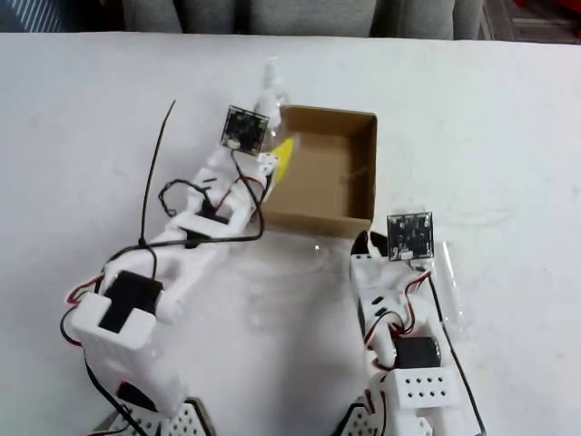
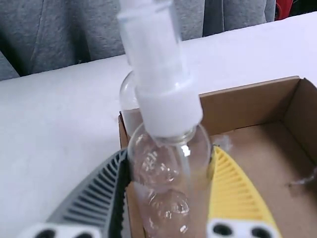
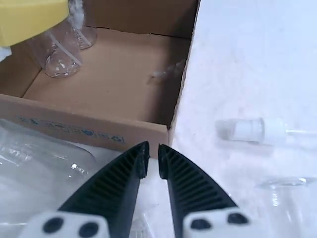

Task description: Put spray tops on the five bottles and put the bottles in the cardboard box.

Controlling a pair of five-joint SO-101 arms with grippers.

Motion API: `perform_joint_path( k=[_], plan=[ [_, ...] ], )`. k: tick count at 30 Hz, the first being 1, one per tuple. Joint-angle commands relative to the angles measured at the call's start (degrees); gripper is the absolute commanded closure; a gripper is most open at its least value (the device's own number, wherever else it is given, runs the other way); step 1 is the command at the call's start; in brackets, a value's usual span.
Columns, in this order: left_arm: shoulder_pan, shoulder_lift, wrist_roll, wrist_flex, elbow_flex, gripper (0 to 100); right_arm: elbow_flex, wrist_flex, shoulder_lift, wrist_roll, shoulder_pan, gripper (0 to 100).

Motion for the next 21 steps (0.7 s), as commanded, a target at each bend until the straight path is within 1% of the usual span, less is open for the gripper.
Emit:
perform_joint_path(
  k=[1,5,11,21],
  plan=[
    [-0.92,-0.13,-0.79,-0.70,0.44,98,0.70,0.04,-0.40,0.62,0.75,98.1],
    [-1.01,-0.22,-0.79,-0.70,0.44,97,0.70,0.04,-0.40,0.62,0.75,98.1],
    [-1.89,-0.22,-0.53,-0.35,0.53,86,0.70,0.04,-0.40,0.62,0.75,98.1],
    [-2.15,-0.22,-0.53,-0.62,0.44,85,0.70,0.04,-0.31,0.62,0.75,98.1]
  ],
)
